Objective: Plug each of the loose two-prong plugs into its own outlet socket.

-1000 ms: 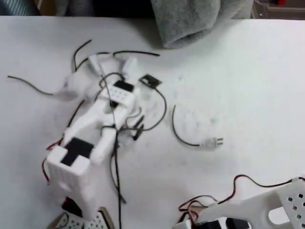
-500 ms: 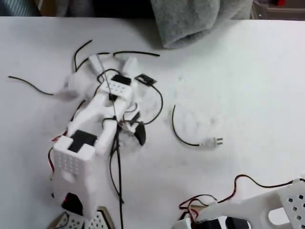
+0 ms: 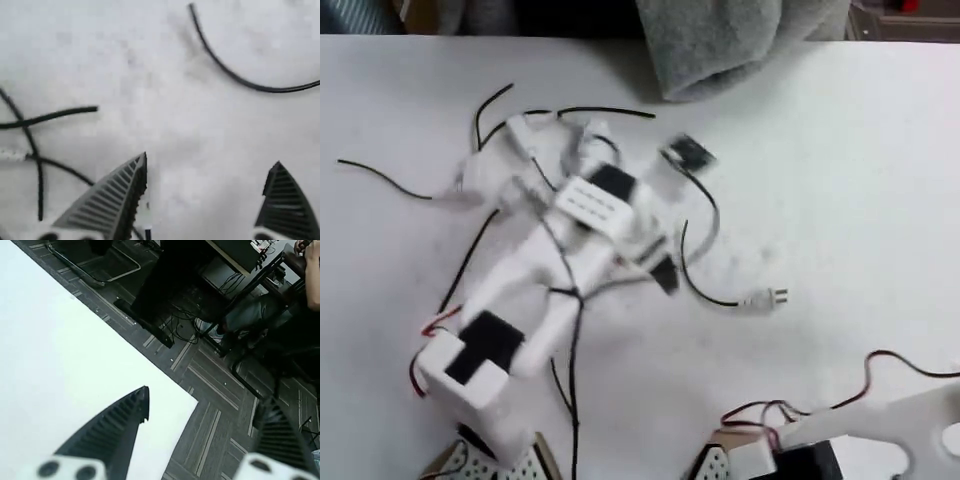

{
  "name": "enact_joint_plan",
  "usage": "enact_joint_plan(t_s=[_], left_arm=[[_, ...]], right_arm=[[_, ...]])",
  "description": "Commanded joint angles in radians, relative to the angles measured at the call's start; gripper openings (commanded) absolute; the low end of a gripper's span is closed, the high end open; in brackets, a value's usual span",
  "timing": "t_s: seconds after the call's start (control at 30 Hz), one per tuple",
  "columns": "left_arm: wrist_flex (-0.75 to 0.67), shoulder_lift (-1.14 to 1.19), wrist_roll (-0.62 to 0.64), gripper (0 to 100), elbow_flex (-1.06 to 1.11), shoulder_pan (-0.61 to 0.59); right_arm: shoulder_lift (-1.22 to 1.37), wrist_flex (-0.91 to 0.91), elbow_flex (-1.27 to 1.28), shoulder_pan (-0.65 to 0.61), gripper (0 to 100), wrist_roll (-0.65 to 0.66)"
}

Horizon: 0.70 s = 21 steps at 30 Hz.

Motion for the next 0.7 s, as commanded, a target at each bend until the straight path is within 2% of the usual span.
enact_joint_plan(t_s=[0.0,0.27,0.4,0.57,0.67], left_arm=[[-0.127,-0.058,-0.008,37,0.038,0.088],[-0.25,-0.056,-0.011,37,0.041,0.209],[-0.301,-0.053,-0.087,37,0.048,0.288],[-0.371,-0.036,-0.095,37,0.046,0.298],[-0.399,0.061,-0.095,37,0.0,0.298]], right_arm=[[0.07,0.005,-0.163,0.045,33.6,-0.061],[0.272,0.022,-0.44,0.107,33.6,-0.123],[0.329,0.096,-0.512,0.105,33.6,-0.123],[0.343,0.15,-0.56,0.105,33.6,-0.123],[0.343,0.16,-0.563,0.104,33.6,-0.123]])
